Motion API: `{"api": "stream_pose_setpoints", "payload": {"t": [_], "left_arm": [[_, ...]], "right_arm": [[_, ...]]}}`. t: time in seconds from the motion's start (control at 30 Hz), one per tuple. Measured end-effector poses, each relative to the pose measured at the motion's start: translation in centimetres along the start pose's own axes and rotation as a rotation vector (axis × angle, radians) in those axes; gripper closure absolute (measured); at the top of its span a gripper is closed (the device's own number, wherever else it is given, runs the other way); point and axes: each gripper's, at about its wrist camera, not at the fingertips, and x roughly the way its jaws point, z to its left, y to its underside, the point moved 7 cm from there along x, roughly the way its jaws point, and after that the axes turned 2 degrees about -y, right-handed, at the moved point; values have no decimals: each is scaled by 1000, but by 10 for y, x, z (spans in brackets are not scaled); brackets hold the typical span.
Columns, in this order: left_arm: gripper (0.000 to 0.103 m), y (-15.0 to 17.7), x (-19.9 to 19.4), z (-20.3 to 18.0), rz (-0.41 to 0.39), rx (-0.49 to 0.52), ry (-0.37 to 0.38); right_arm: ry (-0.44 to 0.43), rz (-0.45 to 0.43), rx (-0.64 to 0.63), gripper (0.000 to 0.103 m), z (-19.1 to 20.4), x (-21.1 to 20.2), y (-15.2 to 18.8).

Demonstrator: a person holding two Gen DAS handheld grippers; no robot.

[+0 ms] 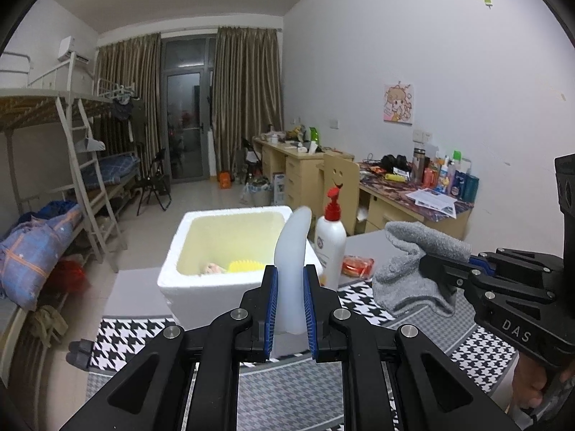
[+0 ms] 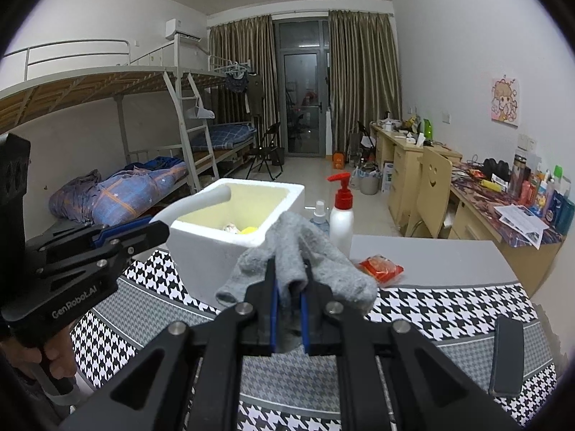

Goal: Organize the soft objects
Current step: 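Carry the sock in the right gripper while the left gripper carries the roll to the box, then lower the white foam roll into the foam box and open the left gripper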

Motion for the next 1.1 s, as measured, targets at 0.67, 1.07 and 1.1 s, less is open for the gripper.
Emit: {"api": "stream_pose_setpoints", "payload": {"t": [0.67,1.07,1.1], "left_arm": [[88,-26,39,28,-1,-39,-95],[88,-30,64,44,21,-38,-143],[88,-31,67,45,21,-35,-150]], "right_arm": [[-19,-22,-42,90,19,23,-38],[-4,11,-38,90,19,42,-48],[3,8,-40,90,18,43,-50]]}}
